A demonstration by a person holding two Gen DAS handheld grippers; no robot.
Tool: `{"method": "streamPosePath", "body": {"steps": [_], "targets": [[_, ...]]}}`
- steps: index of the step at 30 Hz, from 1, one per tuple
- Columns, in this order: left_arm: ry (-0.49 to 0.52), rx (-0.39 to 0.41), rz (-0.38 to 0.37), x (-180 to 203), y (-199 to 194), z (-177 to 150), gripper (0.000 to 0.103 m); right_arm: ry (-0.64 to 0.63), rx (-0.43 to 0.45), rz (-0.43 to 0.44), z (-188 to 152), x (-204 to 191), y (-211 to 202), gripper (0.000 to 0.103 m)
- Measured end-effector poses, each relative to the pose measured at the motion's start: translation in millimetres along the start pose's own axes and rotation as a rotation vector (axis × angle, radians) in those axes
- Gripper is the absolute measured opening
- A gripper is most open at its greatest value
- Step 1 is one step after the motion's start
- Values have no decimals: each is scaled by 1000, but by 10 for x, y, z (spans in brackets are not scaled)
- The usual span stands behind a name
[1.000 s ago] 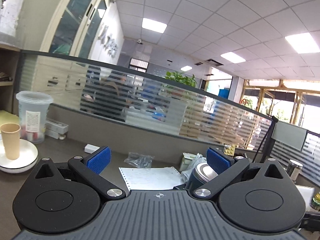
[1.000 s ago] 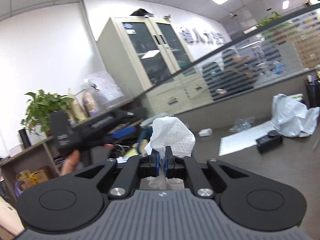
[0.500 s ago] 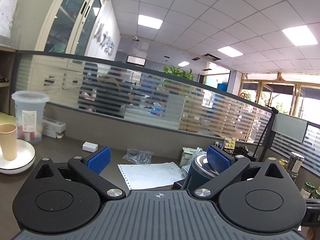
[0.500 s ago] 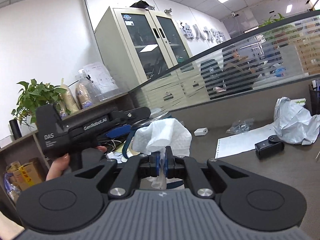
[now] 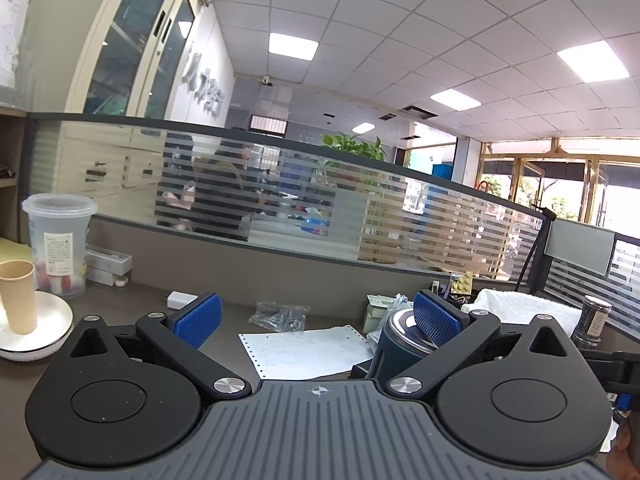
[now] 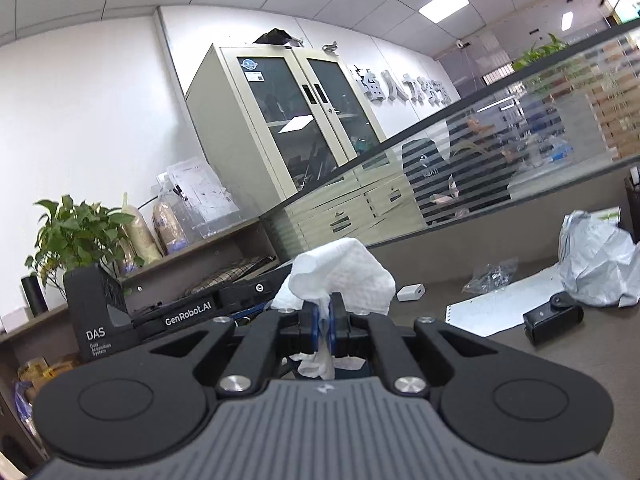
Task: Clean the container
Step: 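Open and re-close the right gripper to re-grip the white tissue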
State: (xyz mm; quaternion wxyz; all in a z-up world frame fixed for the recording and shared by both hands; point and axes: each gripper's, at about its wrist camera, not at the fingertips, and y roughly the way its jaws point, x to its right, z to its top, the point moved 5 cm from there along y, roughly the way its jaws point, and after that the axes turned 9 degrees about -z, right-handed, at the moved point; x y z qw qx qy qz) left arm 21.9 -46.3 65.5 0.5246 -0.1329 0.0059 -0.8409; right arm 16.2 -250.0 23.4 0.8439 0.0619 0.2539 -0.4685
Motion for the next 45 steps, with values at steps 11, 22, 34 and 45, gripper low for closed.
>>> {"method": "streamPosePath", "body": {"steps": [11,22,34,45], "targets": [[10,5,1,30,-15,-12,103,104,-60,-5,-136,161,58,7],[11,2,-5,23,-14,3,103,-19,-122,-5,-244,47,-75,7],[17,5,-1,21,-29,-2,103,-239,-379,-315,-878,410,149,11],[24,11,2,29,-45,-22,103,-273,-345,-456,-918,581,123,39]]}}
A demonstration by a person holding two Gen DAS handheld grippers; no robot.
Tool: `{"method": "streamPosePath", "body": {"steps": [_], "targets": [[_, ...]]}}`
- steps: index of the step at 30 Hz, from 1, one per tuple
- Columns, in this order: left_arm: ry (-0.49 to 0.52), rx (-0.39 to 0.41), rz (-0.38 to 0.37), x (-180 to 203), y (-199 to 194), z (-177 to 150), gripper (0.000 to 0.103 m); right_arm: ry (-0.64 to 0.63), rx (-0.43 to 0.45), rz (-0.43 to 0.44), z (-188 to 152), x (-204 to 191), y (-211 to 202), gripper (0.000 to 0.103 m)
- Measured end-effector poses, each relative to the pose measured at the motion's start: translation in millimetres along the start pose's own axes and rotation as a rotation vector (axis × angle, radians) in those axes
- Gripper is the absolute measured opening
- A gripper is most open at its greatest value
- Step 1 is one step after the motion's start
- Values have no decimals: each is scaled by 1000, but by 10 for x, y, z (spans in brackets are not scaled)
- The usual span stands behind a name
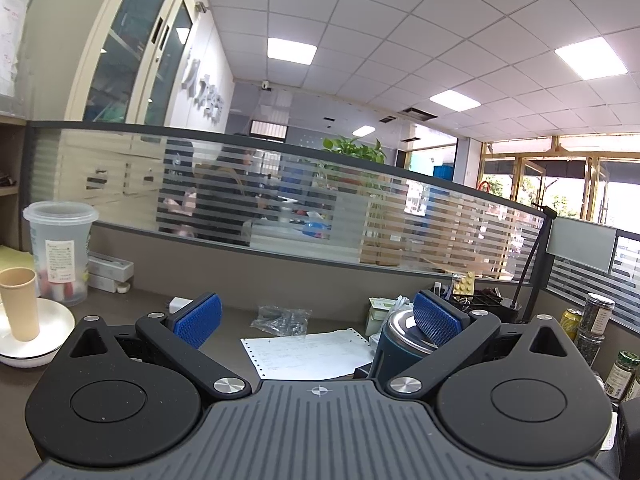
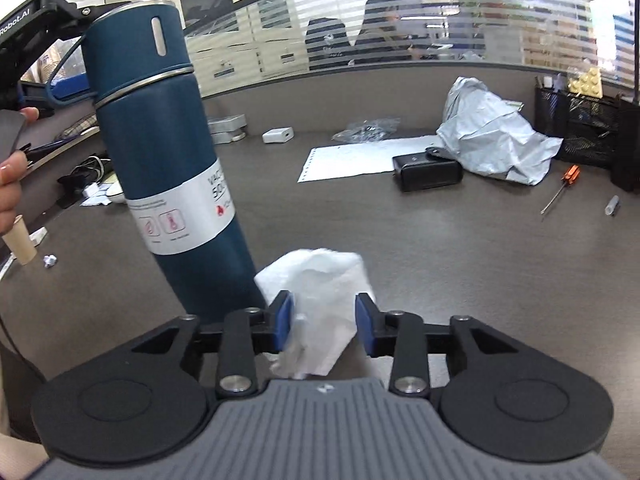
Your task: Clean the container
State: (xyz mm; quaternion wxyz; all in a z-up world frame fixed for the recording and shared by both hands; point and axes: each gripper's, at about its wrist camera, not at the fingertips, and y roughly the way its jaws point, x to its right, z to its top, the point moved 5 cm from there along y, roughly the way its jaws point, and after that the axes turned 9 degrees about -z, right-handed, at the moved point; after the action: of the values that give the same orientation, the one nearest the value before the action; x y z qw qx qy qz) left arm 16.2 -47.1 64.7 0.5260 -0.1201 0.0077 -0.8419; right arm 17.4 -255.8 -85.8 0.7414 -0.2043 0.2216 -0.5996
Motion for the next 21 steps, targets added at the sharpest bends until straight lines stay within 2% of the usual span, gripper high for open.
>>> {"method": "streamPosePath", "body": {"steps": [7,12,13,14,16,21], "targets": [[1,3,-1,2,5,-4,103,17,27,-2,88,-20,85,41],[-1,3,-5,-6,11,-2,103,55,19,36,86,-76,248,41],[-1,2,-6,-8,11,-3,103,51,18,28,83,-86,276,35],[-2,2,-8,-10,10,-3,103,50,24,20,77,-89,286,22],[-2,3,-10,-14,14,1,103,65,16,30,76,-73,300,12],[-3,5,-13,-21,19,2,103,146,51,64,146,46,180,9]]}}
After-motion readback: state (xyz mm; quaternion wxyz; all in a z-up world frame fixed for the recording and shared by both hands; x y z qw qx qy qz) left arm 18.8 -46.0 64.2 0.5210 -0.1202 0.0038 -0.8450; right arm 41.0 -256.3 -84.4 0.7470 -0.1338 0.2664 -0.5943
